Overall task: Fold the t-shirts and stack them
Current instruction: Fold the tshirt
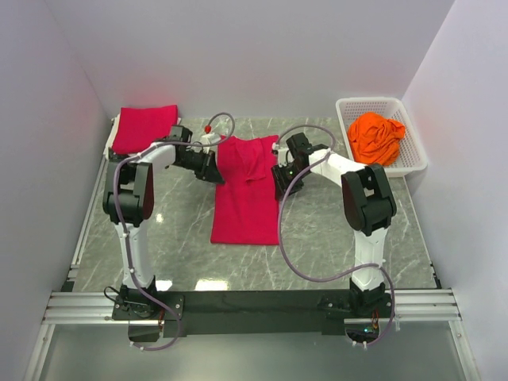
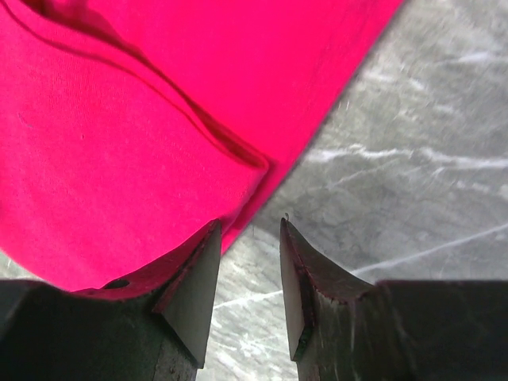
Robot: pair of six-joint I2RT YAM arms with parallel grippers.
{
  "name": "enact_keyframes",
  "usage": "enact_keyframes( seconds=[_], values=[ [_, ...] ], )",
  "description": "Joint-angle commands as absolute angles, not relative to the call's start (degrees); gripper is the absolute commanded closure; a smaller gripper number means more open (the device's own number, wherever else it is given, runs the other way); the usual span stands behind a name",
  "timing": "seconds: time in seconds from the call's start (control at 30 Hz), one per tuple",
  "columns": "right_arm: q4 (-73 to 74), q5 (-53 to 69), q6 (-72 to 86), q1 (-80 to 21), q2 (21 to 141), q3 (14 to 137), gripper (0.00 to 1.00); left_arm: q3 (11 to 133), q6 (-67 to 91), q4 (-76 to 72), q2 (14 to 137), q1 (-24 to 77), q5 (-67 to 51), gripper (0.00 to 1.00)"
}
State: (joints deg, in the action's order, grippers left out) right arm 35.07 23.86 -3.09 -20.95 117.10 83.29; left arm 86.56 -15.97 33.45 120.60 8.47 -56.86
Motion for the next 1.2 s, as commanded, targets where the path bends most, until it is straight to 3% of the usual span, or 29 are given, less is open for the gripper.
enact_keyframes(
  seconds=[0.0, 0.27, 0.37, 0.5, 0.6, 0.87, 1.03, 1.13, 1.17],
  values=[
    [34.19, 24.96, -4.13, -20.48, 112.94, 82.53, 0.57, 91.04, -19.87, 35.6, 125.5, 8.7, -60.82, 0.99],
    [35.16, 24.35, -5.18, -20.48, 110.39, 82.53, 0.57, 90.71, -16.79, 34.45, 127.62, 7.3, -54.94, 0.96],
    [34.72, 24.43, -5.45, -20.74, 109.78, 82.18, 0.57, 89.65, -16.96, 34.89, 126.57, 6.77, -52.3, 0.85],
    [34.02, 23.91, -4.75, -21.09, 111.53, 83.32, 0.57, 87.63, -17.4, 34.37, 124.02, 6.33, -52.64, 0.61],
    [34.63, 24.78, -4.39, -21.18, 111.8, 84.37, 0.57, 87.89, -18.19, 35.24, 120.77, 5.45, -55.01, 0.56],
    [35.16, 26.02, -15.36, -21.79, 101.18, 75.95, 0.57, 81.31, -26.52, 33.4, 103.29, 2.81, -49.59, 0.47],
    [32.88, 18.3, -30.98, -27.94, 87.12, 61.81, 0.51, 65.51, -44.95, 34.02, 84.32, 2.55, -45.71, 0.5],
    [27.97, 10.04, -38.63, -33.46, 76.14, 51.62, 0.43, 54.17, -49.57, 27.3, 70.61, 2.46, -41.85, 0.4],
    [24.47, 8.89, -40.41, -34.62, 70.81, 49.07, 0.4, 48.14, -47.22, 23.07, 67.62, 2.46, -40.18, 0.28]
  ],
)
